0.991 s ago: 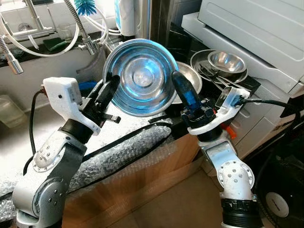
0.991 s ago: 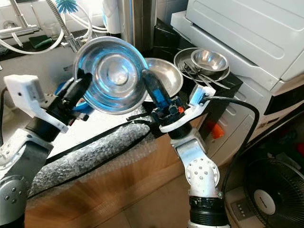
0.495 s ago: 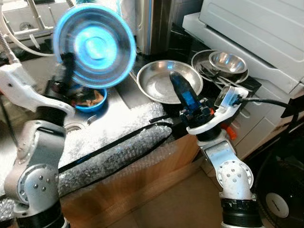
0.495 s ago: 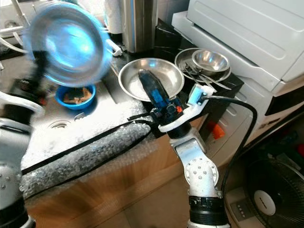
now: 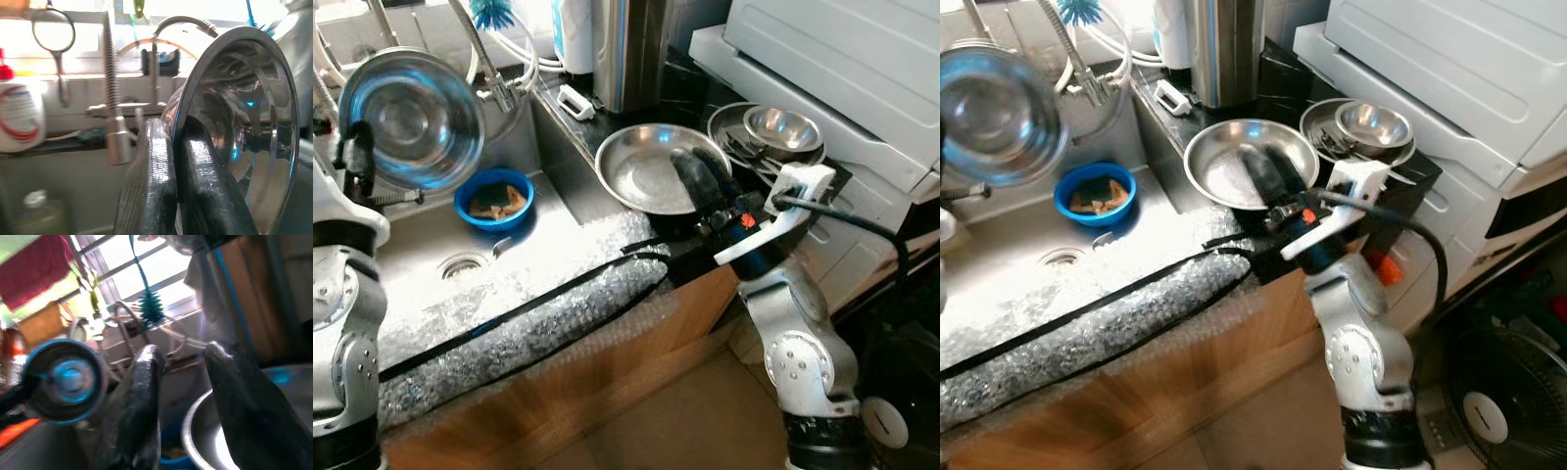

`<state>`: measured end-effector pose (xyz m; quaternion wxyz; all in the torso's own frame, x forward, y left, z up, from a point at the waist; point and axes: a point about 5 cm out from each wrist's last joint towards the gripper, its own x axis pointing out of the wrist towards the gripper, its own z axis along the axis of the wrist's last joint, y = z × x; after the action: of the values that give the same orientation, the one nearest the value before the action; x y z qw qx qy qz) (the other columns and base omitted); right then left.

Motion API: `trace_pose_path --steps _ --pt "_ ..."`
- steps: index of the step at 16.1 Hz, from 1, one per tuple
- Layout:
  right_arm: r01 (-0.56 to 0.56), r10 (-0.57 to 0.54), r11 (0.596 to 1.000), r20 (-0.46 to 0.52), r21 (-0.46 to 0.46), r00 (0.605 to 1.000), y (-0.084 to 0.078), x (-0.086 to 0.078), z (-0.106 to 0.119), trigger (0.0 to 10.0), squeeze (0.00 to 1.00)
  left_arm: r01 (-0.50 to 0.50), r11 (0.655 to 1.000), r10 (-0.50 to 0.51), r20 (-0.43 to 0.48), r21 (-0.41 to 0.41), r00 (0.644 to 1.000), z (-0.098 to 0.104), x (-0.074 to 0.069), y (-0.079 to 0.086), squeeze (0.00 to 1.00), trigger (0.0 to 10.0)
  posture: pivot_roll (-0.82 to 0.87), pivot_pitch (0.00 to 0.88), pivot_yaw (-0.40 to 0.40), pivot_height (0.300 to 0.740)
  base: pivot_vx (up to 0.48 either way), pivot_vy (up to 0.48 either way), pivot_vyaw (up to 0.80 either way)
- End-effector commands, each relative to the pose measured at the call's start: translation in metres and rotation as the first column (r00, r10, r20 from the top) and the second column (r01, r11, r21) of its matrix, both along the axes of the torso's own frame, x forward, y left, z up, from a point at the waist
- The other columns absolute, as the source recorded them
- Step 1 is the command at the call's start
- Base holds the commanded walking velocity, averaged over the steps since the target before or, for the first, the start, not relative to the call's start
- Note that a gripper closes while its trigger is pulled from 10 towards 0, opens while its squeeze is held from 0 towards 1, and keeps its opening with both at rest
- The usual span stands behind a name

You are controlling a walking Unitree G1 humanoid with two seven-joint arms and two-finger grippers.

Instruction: Kitchen organization

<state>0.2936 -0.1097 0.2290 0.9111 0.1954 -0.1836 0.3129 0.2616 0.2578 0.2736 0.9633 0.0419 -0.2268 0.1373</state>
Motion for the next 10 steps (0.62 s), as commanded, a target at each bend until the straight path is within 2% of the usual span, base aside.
trace_pose_path --steps 1,3,6,10 --pt "0.069 -0.066 0.995 0.048 -0.076 0.997 -0.003 -0.006 0.003 10.0 0.00 -0.026 0.997 0.027 -0.018 0.073 0.999 -0.004 0.000 0.003 0.00 10.0 0.09 0.113 -0.028 0.740 0.000 0.000 0.00" --pt "0.164 -0.163 0.980 0.016 -0.117 0.986 -0.012 -0.012 -0.010 10.0 0.00 -0.057 0.988 0.070 -0.086 0.142 0.994 -0.018 0.004 0.007 0.00 10.0 0.08 0.115 -0.025 0.740 0.000 0.000 0.00" --pt "0.226 -0.226 0.958 0.016 -0.177 0.974 -0.017 -0.018 -0.019 10.0 0.00 -0.097 0.981 0.122 -0.145 0.167 0.982 -0.033 0.006 0.014 0.00 10.0 0.08 0.113 -0.023 0.740 0.000 0.000 0.00" --pt "0.249 -0.256 0.951 -0.014 -0.186 0.967 -0.017 -0.023 -0.027 10.0 0.00 -0.137 0.979 0.169 -0.226 0.149 0.959 -0.053 0.008 0.021 0.00 10.0 0.09 0.106 -0.022 0.740 0.000 0.000 0.00"
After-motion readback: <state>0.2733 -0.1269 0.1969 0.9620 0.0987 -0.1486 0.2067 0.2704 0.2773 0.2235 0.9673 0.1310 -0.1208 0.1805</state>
